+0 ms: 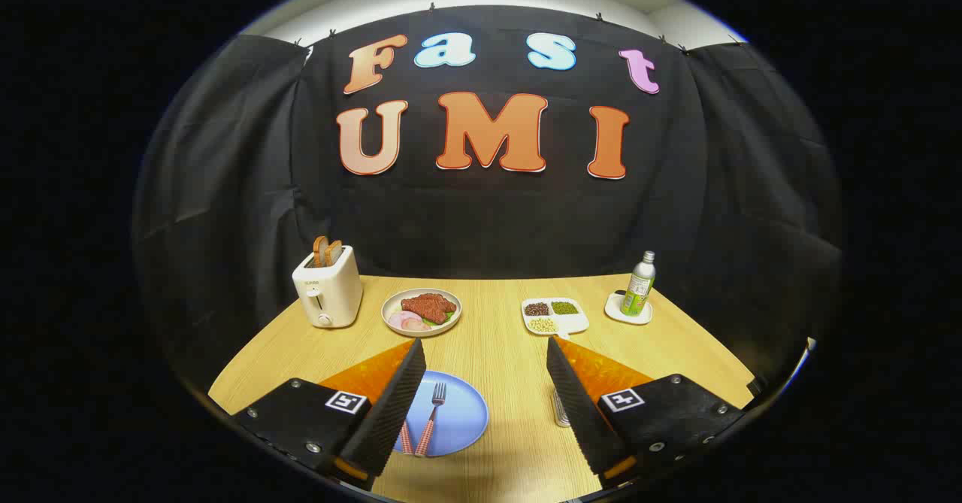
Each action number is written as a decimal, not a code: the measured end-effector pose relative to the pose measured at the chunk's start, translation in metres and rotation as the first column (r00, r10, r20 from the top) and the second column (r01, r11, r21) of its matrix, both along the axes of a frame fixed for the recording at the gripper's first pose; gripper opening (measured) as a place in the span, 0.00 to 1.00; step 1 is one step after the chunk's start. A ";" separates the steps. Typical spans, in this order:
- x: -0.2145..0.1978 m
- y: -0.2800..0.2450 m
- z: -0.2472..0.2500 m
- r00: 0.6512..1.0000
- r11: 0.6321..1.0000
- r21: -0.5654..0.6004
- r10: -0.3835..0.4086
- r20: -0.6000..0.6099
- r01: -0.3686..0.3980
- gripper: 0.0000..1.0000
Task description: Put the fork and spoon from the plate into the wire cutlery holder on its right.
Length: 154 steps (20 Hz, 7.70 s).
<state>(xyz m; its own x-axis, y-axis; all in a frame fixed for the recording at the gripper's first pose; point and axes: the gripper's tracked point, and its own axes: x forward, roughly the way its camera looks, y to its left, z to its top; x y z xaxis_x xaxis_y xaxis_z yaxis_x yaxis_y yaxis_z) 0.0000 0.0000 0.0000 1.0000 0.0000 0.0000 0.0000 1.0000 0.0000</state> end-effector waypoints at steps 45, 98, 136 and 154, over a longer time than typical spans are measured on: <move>0.079 0.075 -0.215 0.855 0.992 0.030 0.118 -0.505 -0.120 0.53; 0.036 -0.151 -0.115 0.332 0.982 -0.033 0.031 -0.943 -0.184 0.06; 0.079 -0.041 -0.080 0.751 0.978 -0.043 0.129 -0.647 -0.205 1.00; 0.062 0.115 -0.167 0.819 0.947 -0.027 0.264 -0.510 -0.322 0.99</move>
<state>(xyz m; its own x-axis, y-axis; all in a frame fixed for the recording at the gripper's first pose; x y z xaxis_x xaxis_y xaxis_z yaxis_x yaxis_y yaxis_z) 0.0615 0.1147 -0.1673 0.8189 0.2636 -0.5098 -0.3215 0.9465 -0.0270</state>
